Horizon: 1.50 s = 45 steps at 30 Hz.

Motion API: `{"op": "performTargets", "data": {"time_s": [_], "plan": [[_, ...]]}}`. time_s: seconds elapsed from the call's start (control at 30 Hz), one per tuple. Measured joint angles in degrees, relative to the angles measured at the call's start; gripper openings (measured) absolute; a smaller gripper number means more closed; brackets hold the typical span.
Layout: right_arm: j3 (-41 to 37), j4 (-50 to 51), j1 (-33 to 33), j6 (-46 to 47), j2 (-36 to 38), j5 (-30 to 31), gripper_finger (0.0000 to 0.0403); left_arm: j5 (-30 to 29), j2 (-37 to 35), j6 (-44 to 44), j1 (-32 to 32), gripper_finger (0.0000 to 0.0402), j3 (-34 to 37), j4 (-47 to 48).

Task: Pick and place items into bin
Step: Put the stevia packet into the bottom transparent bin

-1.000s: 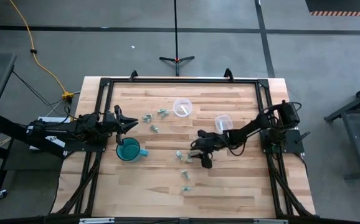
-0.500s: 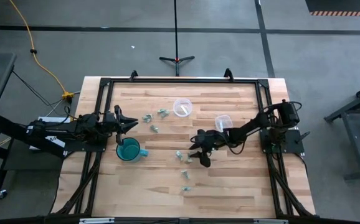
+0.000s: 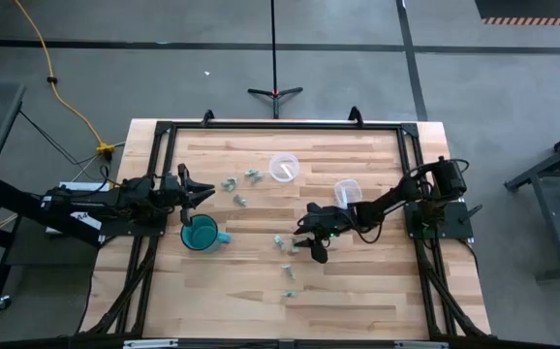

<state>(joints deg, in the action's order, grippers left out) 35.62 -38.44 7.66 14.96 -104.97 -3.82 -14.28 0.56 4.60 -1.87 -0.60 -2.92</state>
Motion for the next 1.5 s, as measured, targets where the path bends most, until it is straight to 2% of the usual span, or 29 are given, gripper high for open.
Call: {"op": "performTargets", "data": {"time_s": [0.37,0.7,1.27,1.4,1.5], "plan": [[0.0,0.3,0.7,-0.5,0.0,1.4,0.0170,0.0,0.0,0.0,0.0,0.0099,0.0,0.0],[0.0,0.9,2.0,-0.2,-0.1,7.1,0.0173,0.0,0.0,0.0,0.0,0.0099,0.0,0.0],[0.0,-3.8,2.1,3.1,-4.4,6.4,0.0178,0.0,0.0,0.0,0.0,0.0099,0.0,0.0],[0.0,-3.7,2.1,3.1,-4.4,6.5,0.0169,0.0,0.0,0.0,0.0,0.0099,0.0,0.0],[0.0,-3.7,2.1,3.1,-4.4,6.5,0.0147,0.0,0.0,0.0,0.0,0.0099,0.0,0.0]]}}
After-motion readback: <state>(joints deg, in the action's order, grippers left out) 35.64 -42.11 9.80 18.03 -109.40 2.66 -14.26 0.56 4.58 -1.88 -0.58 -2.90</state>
